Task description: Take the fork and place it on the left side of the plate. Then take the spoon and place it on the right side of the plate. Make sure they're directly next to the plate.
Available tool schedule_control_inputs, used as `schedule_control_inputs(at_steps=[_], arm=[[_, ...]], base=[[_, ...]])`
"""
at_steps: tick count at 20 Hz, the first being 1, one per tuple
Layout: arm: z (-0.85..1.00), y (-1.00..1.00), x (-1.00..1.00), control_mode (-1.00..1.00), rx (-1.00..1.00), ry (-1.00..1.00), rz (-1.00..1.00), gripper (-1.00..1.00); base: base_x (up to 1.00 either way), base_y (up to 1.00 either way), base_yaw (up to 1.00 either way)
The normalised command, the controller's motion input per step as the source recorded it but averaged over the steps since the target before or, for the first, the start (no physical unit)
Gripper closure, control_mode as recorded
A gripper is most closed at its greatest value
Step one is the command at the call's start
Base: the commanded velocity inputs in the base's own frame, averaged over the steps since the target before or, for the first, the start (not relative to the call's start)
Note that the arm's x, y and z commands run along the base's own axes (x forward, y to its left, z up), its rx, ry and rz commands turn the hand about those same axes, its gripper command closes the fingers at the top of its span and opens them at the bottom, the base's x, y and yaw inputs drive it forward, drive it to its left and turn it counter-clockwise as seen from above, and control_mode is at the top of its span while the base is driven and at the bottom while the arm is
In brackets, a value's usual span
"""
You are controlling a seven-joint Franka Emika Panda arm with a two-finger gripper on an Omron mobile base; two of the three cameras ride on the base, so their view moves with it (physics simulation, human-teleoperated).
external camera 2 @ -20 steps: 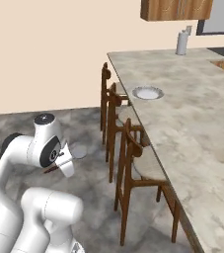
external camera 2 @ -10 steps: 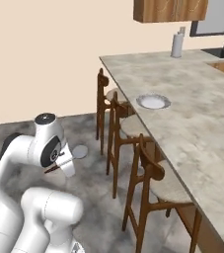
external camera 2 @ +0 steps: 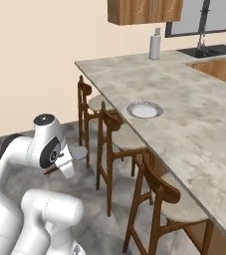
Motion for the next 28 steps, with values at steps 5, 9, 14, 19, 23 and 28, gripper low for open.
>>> schedule_control_inputs(at_steps=[5, 9, 14, 19, 23, 28], arm=[[0.0, 0.0, 0.0, 1.0, 0.0, 0.0, 0.0, 1.0], [0.0, 0.0, 0.0, 1.0, 0.0, 0.0, 0.0, 1.0], [0.0, 0.0, 0.0, 1.0, 0.0, 0.0, 0.0, 1.0], [0.0, 0.0, 0.0, 1.0, 0.0, 0.0, 0.0, 1.0], [0.0, 0.0, 0.0, 1.0, 0.0, 0.0, 0.0, 1.0], [0.0, 0.0, 0.0, 1.0, 0.0, 0.0, 0.0, 1.0]], base=[[0.59, 0.43, -0.46], [0.56, 0.4, -0.51], [0.57, 0.42, -0.48], [0.58, 0.41, -0.48], [0.54, 0.22, -0.52], [0.57, 0.19, -0.47]])
